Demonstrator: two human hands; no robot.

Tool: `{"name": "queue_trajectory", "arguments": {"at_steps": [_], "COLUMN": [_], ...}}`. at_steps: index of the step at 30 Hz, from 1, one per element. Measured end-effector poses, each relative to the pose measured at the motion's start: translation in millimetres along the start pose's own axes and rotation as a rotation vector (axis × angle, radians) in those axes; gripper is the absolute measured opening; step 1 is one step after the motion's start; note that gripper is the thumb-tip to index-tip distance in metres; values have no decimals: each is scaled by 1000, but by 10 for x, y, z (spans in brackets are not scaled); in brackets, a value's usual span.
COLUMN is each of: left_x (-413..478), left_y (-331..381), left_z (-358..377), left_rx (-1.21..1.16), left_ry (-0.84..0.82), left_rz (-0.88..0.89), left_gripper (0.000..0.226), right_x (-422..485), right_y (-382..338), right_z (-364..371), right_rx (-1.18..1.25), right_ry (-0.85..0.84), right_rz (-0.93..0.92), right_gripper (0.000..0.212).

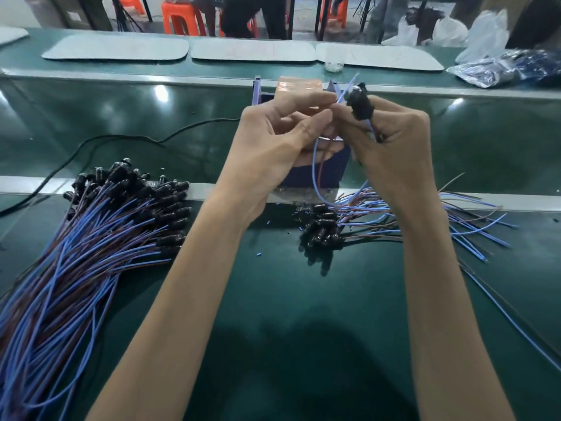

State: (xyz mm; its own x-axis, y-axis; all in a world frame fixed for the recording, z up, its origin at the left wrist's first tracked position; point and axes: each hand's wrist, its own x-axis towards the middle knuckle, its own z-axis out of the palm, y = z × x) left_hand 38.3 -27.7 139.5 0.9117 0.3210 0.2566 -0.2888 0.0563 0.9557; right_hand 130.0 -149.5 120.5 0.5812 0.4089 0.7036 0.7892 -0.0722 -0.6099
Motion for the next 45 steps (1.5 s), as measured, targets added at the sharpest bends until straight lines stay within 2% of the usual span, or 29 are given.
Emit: {"name": "queue_trajectory", "arguments": {"at_steps": [5,8,10,14,17,23,28,33,37,42,45], "left_x": [3,30,67,110,121,126,154,144,162,180,202], "left_y": [-20,-24,-5,1,-58,-190,-250,-375,-418,-452,-485], "left_z": [23,-40,-160,-366,-388,-301,-305,-214,-261,-249,-242], "left_rx": [66,58,48,105,387,658,874,930,941,925,905], "left_ry": [89,282,376,306,276,421,520,541,567,537,505], "left_rz": [75,128,131,117,216,313,422,477,437,402,354], "left_gripper": [21,23,23,32,32,15,27,29,26,41,41], "right_x": [-9,0,11,30,42,49,70,73,76,74,71], "right_y": [-6,-23,7,73,99,119,113,88,73,104,138], "right_z": [97,83,11,-133,-177,-253,-303,-215,-194,-181,-166], "right_rx": [26,155,217,375,498,452,480,551,554,485,396], "right_ry": [55,89,134,226,294,358,386,340,307,340,344], "right_rz": [-7,90,146,191,264,310,367,468,506,593,633], "right_gripper": [15,25,22,25,37,32,26,31,31,21,17]}}
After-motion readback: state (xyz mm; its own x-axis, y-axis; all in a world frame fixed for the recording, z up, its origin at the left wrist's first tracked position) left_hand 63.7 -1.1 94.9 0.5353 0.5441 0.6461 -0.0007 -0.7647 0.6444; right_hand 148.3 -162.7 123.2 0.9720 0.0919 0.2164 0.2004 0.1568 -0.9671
